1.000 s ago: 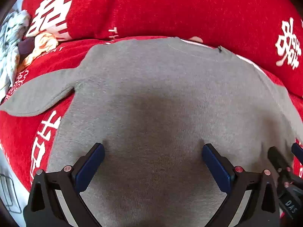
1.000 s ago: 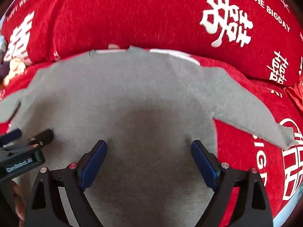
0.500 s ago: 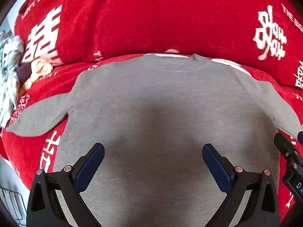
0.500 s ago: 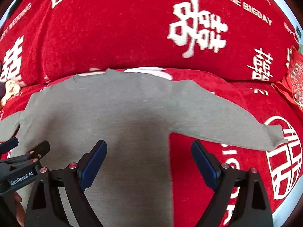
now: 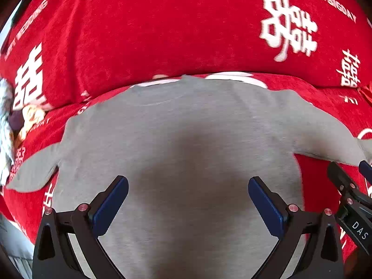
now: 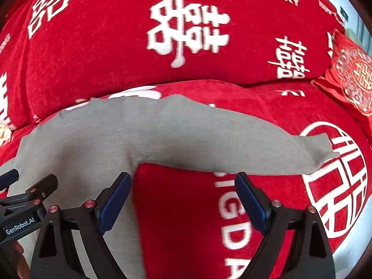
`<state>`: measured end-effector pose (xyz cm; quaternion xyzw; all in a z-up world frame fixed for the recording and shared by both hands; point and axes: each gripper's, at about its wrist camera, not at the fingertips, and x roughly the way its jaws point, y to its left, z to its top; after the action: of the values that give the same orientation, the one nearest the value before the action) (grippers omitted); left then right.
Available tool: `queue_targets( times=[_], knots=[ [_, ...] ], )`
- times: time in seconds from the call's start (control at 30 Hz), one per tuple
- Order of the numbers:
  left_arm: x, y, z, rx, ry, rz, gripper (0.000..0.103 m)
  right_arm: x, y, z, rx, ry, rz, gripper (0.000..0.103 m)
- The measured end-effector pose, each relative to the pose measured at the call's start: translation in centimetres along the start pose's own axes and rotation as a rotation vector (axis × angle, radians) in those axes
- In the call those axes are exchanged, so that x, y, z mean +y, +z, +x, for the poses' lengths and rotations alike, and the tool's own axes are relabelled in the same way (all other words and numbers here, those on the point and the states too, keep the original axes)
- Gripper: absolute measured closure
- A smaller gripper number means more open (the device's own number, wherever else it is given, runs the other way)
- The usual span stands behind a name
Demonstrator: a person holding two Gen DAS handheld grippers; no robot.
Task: Fold small clothes
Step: 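Move the right tool to the grey sweater's sleeve cuff, then grasp the sleeve cuff with the right tool and lift it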
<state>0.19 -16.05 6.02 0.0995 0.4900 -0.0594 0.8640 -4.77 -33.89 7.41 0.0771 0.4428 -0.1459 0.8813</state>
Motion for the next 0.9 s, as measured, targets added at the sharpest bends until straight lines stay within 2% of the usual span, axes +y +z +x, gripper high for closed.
queue_targets(
  times=[0.47, 0.7, 0.9],
  knots=[
    [-9.1, 1.9, 0.4, 0.015, -0.050, 0.117, 0.000, -13.5, 0.1, 2.4, 0.043, -0.125, 0.224, 0.011],
    [-12.1, 2.4, 1.0, 0.020, -0.050, 0.164, 0.000, -18.8, -0.8, 4.8, 0.084, -0.181, 0.315, 0.011],
    [-14.2, 3.1, 2.0, 0.030, -0.052, 0.180, 0.000, -22.2, -0.5, 6.3, 0.074, -0.172, 0.390, 0.011]
  ],
)
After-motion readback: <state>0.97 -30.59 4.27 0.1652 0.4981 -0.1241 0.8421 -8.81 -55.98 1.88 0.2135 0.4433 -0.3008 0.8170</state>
